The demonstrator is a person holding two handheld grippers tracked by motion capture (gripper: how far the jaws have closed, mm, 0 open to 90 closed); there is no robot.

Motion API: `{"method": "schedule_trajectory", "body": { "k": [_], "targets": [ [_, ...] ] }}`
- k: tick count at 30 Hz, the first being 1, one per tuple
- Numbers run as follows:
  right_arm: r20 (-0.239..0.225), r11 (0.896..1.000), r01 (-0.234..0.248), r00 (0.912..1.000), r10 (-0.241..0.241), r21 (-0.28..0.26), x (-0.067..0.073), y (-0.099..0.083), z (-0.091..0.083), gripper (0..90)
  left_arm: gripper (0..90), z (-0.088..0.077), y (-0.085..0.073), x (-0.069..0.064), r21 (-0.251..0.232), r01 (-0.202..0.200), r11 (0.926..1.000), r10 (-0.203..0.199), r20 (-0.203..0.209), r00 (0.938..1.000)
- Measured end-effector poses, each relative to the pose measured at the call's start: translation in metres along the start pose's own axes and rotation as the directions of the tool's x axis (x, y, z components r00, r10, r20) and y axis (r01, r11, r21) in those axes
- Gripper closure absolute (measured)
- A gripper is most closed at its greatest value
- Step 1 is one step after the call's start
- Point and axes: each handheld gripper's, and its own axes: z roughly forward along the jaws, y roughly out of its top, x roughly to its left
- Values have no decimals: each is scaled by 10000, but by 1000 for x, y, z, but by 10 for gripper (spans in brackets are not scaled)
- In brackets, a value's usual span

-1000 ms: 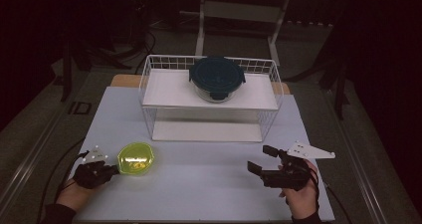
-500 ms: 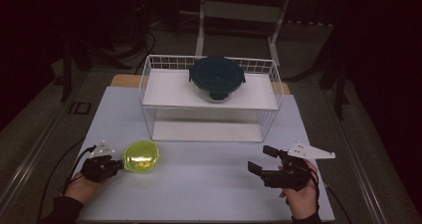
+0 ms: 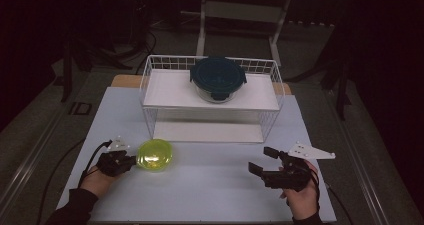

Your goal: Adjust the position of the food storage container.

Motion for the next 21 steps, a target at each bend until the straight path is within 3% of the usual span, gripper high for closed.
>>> {"method": "schedule_trajectory", "body": {
  "k": [6,21],
  "targets": [
    [8,10000,56,10000,-56,-3,0,0,0,149,887,10,9,-9,82,-301,9995,300,150,9994],
    [9,9999,124,9999,-124,36,1,-3,1,149,887,25,23,-19,109,-459,9989,454,398,9982]
  ]
}}
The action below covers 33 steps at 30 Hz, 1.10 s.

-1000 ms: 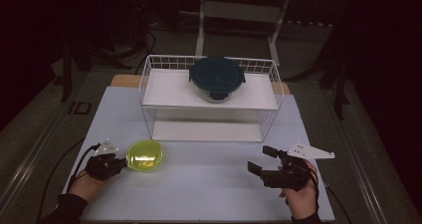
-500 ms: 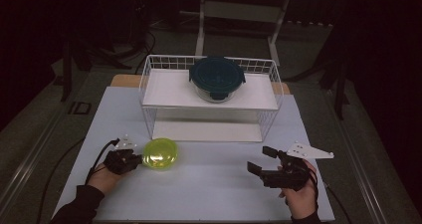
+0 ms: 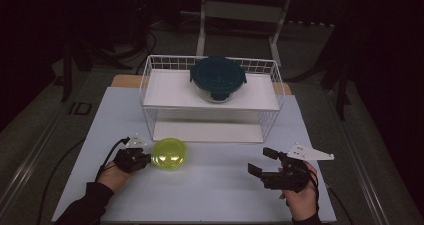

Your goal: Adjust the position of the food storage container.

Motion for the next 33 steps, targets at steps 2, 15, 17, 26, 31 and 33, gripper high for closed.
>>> {"method": "schedule_trajectory", "body": {
  "k": [2,15,17,26,31,33],
  "targets": [
    [-12,10000,1,10000,-1,15,0,0,0,149,887,2,2,-2,5,-6,10000,6,65,10000],
    [-45,10000,27,10000,-27,17,1,-2,1,149,887,18,18,-16,4,-221,9998,221,413,9989],
    [-67,10000,28,10000,-28,27,1,-2,2,149,887,21,20,-18,9,-272,9996,271,419,9988],
    [-80,10000,48,10000,-48,27,2,-2,3,149,887,30,28,-24,60,-393,9992,389,614,9974],
    [-99,10000,30,9999,-30,32,1,-2,3,149,887,37,35,-30,53,-539,9985,534,722,9960],
    [-88,10000,50,9999,-50,25,2,-2,3,149,887,40,36,-32,31,-477,9989,473,800,9957]
  ]
}}
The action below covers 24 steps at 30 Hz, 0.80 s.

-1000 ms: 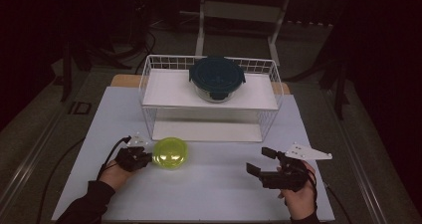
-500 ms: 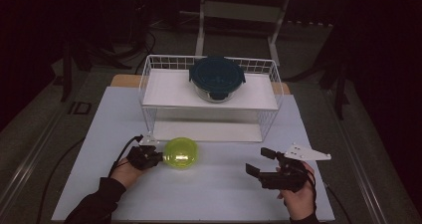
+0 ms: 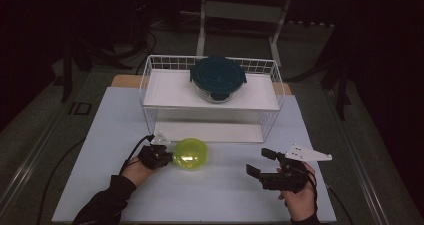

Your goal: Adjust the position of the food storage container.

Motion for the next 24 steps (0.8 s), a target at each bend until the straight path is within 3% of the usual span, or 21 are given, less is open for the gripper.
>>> {"method": "schedule_trajectory", "body": {
  "k": [24],
  "targets": [
    [36,10000,11,10000,-12,50,-1,-2,1,149,887,21,15,-23,143,-348,9993,340,534,9980]
  ]
}}
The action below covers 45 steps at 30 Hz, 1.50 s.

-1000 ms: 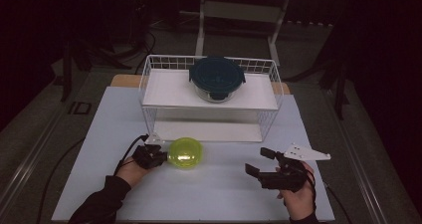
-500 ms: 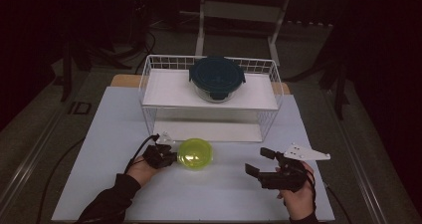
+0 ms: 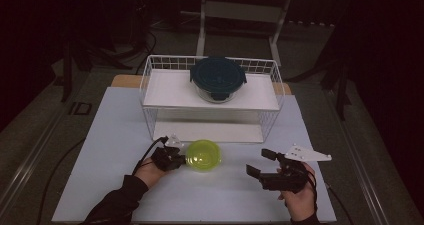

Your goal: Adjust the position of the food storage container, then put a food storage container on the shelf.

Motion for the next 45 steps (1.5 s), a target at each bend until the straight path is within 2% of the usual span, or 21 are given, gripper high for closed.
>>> {"method": "schedule_trajectory", "body": {
  "k": [5,9,12,16,18,20,22,26,27,30,33,37,38,39,41,43,44,45],
  "targets": [
    [-2,10000,22,10000,-22,31,0,0,0,149,885,-2,-3,1,67,163,9998,-163,24,9999],
    [11,10000,44,10000,-44,33,0,0,0,155,879,-14,-6,5,-148,382,9992,-386,-231,9990],
    [61,10000,85,9999,-85,30,1,0,0,155,804,-28,-7,8,-451,488,9978,-495,-151,9987],
    [79,9999,111,9999,-111,62,0,0,0,157,653,-50,-7,7,-853,714,9938,-709,89,9974],
    [76,9998,187,9998,-187,67,0,0,0,156,582,-61,-5,7,-1092,789,9909,-756,338,9966],
    [88,9996,277,9996,-278,58,0,0,0,156,538,-72,-2,6,-1351,976,9860,-899,616,9940],
    [181,9986,519,9985,-521,102,0,1,1,155,506,-83,1,4,-1616,1038,9814,-952,604,9936],
    [349,9961,877,9956,-875,-41,0,2,3,145,472,-97,9,4,-1932,1476,9700,-1261,1195,9848],
    [374,9966,821,9959,-819,-29,-1,2,4,145,463,-98,10,3,-2016,1590,9665,-1347,1290,9825],
    [343,9982,509,9981,-520,312,-4,1,10,144,462,-99,17,-3,-2131,1620,9635,-1308,1532,9795],
    [228,9982,56,9997,-70,596,-9,1,19,139,462,-96,23,-7,-2149,1824,9595,-1453,1773,9734],
    [8,9936,-494,9988,496,1020,-12,4,34,137,423,-86,29,-8,-1903,2212,9565,-1795,2141,9602],
    [-4,9920,-624,9980,629,1101,-12,4,38,140,414,-83,30,-7,-1808,2362,9547,-1941,2229,9553],
    [-117,9899,-763,9969,783,1198,-13,4,42,140,406,-80,31,-6,-1691,2474,9540,-2062,2287,9514],
    [-59,9839,-1188,9927,1207,1333,-15,5,52,160,400,-72,31,-4,-1410,2761,9507,-2404,2273,9437],
    [-178,9742,-1639,9855,1686,1549,-17,4,63,191,389,-63,30,-1,-1123,3187,9412,-2884,2244,9308],
    [-283,9676,-1896,9800,1969,1665,-19,2,69,214,389,-60,29,2,-998,3433,9339,-3141,2297,9212],
    [-362,9586,-2196,9726,2297,1814,-20,1,75,223,389,-56,27,4,-980,3771,9210,-3471,2335,9083]
  ]
}}
